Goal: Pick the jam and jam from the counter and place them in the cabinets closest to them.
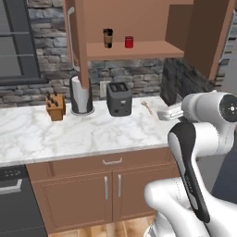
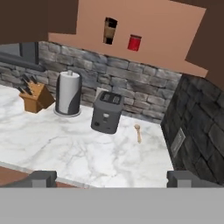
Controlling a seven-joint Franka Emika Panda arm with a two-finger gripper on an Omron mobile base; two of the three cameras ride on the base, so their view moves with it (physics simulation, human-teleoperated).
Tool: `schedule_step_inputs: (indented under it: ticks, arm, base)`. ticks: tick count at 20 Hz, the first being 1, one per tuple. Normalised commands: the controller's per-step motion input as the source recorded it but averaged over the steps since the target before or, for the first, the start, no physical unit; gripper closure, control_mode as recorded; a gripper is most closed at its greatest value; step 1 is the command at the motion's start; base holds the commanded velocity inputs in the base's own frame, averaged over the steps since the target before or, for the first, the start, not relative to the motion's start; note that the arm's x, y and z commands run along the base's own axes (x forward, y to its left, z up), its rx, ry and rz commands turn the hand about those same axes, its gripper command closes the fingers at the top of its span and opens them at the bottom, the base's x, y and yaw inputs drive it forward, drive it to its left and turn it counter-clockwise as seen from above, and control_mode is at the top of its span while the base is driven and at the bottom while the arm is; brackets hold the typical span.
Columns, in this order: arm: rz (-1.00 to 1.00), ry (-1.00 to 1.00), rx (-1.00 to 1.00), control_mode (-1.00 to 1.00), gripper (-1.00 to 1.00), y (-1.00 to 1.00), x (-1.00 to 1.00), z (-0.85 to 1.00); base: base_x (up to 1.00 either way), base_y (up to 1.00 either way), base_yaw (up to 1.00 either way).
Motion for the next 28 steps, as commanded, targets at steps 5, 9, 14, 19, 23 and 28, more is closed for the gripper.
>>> schedule_step_inputs:
  ticks: [5,9,14,19,23,28]
  arm:
    - [0.00,0.00,0.00,1.00,-1.00,0.00,0.00,0.00]
    - [0.00,0.00,0.00,1.00,-1.00,0.00,0.00,0.00]
    - [0.00,0.00,0.00,1.00,-1.00,0.00,0.00,0.00]
    - [0.00,0.00,0.00,1.00,-1.00,0.00,0.00,0.00]
    - [0.00,0.00,0.00,1.00,-1.00,0.00,0.00,0.00]
    - [0.00,0.00,0.00,1.00,-1.00,0.00,0.00,0.00]
  base:
    - [-0.41,0.24,0.00]
    - [-0.35,0.42,0.00]
    - [-0.31,0.54,0.00]
    - [-0.26,0.64,0.00]
    - [-0.23,0.68,0.00]
    - [-0.22,0.67,0.00]
